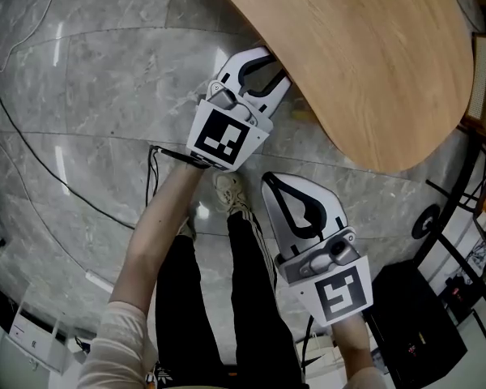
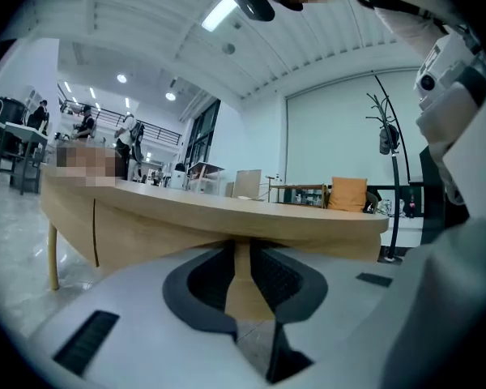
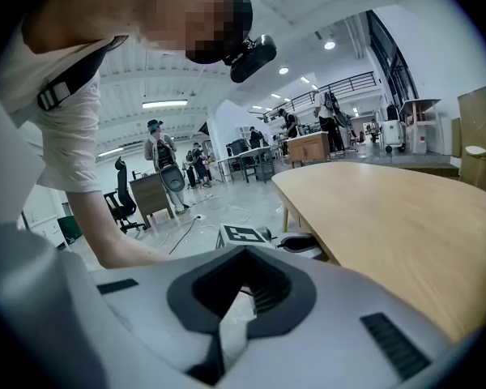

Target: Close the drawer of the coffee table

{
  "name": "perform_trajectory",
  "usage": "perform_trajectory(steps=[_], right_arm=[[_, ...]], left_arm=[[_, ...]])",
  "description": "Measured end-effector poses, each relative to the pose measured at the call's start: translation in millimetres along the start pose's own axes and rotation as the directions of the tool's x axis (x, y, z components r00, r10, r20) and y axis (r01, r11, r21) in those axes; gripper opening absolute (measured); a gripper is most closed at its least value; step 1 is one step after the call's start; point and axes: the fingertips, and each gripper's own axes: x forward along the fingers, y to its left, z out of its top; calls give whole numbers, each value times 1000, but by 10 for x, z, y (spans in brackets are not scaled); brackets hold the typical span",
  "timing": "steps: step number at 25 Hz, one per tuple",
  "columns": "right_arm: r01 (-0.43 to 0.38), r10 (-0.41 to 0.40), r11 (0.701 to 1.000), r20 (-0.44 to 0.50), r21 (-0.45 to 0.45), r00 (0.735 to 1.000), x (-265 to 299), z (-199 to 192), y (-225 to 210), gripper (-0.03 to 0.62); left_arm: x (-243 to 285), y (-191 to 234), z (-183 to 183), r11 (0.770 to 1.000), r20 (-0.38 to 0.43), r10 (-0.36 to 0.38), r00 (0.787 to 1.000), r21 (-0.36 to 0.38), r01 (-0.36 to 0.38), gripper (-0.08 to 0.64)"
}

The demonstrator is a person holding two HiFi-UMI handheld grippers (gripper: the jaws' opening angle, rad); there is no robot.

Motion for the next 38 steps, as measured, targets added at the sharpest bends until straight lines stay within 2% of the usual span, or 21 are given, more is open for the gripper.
perform_trajectory(steps=[7, 8, 9, 11, 14, 16, 19, 23, 26, 27, 29, 31, 34, 38], right_arm=[[-37, 37, 998, -8, -41, 999, -1, 201, 93, 6], [-43, 43, 998, -8, -43, 999, -16, 255, 126, 6], [-51, 50, 998, -7, -45, 999, -35, 321, 162, 6], [-52, 52, 997, -4, -58, 999, -69, 479, 204, 6], [4, -3, 998, 11, -68, 1000, -166, 825, 250, 6], [30, -29, 998, 22, -49, 999, -285, 1147, 366, 6], [38, -36, 999, 70, -24, 997, -434, 1792, 607, 6], [53, -35, 993, 176, -104, 984, -658, 2848, 999, 6], [36, 9, 986, 265, -165, 964, -794, 3666, 1392, 5], [28, 25, 983, 282, -183, 959, -884, 3876, 1534, 5], [18, 47, 977, 302, -211, 952, -1145, 4200, 1774, 6], [13, 61, 975, 325, -220, 944, -1410, 4434, 1967, 6], [-2, 94, 970, 370, -243, 924, -1652, 4667, 2239, 6], [-29, 129, 969, 407, -244, 904, -1777, 4789, 2546, 6]], left_arm=[[6, 4, 0, 1000, -73, 11, 997, 29, -9, 67], [-9, -3, -8, 999, -90, 19, 996, 28, -17, 43], [-39, -17, -30, 999, -116, 29, 993, 23, -26, 9], [-142, -65, -97, 999, -187, 39, 982, 2, -39, 9], [-475, -179, 28, 996, -254, 49, 966, -57, -65, 9], [-779, -214, 396, 989, -246, 65, 967, -114, -95, 9], [-1231, -91, 1302, 974, -180, 130, 975, -162, -160, 9], [-1852, -8, 2781, 965, -89, 217, 972, -129, -228, 9], [-2322, -50, 3778, 964, -46, 262, 964, -38, -263, 9], [-2491, -120, 4069, 956, -34, 291, 956, -22, -292, 9], [-2813, -314, 4624, 931, -3, 364, 931, -38, -364, 9], [-3121, -463, 5133, 895, 42, 445, 895, -60, -442, 9], [-3536, -533, 5703, 825, 116, 565, 817, -39, -564, 9], [-3975, -617, 6148, 709, 192, 695, 693, -18, -705, 9]])
